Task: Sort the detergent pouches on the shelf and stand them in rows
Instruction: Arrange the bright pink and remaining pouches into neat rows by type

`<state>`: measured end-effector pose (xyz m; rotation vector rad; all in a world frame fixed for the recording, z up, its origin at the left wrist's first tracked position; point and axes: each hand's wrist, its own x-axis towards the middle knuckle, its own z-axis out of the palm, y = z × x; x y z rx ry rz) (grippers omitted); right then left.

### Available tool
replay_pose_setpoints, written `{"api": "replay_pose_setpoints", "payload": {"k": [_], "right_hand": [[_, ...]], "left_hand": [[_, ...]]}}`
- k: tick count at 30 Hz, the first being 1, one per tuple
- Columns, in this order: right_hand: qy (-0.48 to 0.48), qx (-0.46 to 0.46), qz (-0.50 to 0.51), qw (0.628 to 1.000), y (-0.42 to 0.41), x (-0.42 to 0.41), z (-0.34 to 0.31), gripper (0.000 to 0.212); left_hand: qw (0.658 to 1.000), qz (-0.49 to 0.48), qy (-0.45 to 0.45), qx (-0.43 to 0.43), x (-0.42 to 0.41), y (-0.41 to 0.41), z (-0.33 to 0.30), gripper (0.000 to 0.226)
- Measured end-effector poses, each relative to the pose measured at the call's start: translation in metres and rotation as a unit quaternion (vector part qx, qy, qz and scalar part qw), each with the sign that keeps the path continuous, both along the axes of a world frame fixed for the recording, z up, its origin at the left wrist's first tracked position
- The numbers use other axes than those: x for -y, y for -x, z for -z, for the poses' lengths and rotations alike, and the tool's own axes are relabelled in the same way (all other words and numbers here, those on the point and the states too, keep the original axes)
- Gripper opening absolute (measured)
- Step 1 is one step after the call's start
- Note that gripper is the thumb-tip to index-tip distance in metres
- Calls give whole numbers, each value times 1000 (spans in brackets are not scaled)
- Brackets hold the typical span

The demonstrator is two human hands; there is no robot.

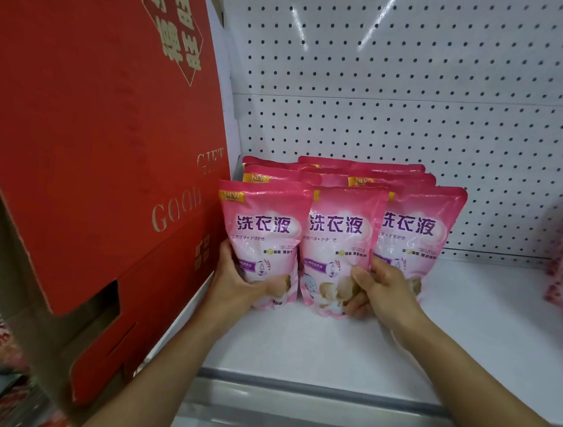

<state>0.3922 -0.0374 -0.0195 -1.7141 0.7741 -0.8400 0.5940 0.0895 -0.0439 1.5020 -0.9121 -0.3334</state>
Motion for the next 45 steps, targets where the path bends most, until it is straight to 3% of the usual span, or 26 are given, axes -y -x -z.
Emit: {"api": "replay_pose_setpoints", "payload": {"k": [7, 17, 20, 23, 28, 31, 37, 41, 45], "right_hand": [[25, 50, 60, 997, 1, -5, 13, 17], [11, 22, 33, 999, -2, -12, 2, 16], [34, 28, 38, 998, 0, -15, 6, 19], [89, 36, 61, 994, 12, -25, 7, 35], [191, 17, 68, 979, 58, -41, 5, 32], [288, -19, 105, 952, 97, -40, -3, 24], [404, 33, 182, 896, 186, -25, -22, 17], [451, 53, 217, 864, 260, -2, -25, 19], [413, 72, 248, 873, 333, 33, -31, 13]], "left_hand": [[997, -70, 36, -24, 7, 1, -7, 71], [997, -56, 35, -25, 8, 8, -10, 79], [998, -58, 30, -21, 6, 9, -12, 98], [994, -100, 24, 20, 0, 14, -10, 131], [970, -158, 105, 154, -23, 63, -16, 119], [960, -91, 129, 231, -15, 106, -23, 96], [972, 91, 141, 162, 31, 203, -36, 70], [970, 177, 94, 134, 70, 273, -28, 80], [957, 275, -13, 90, 109, 345, -18, 120]]}}
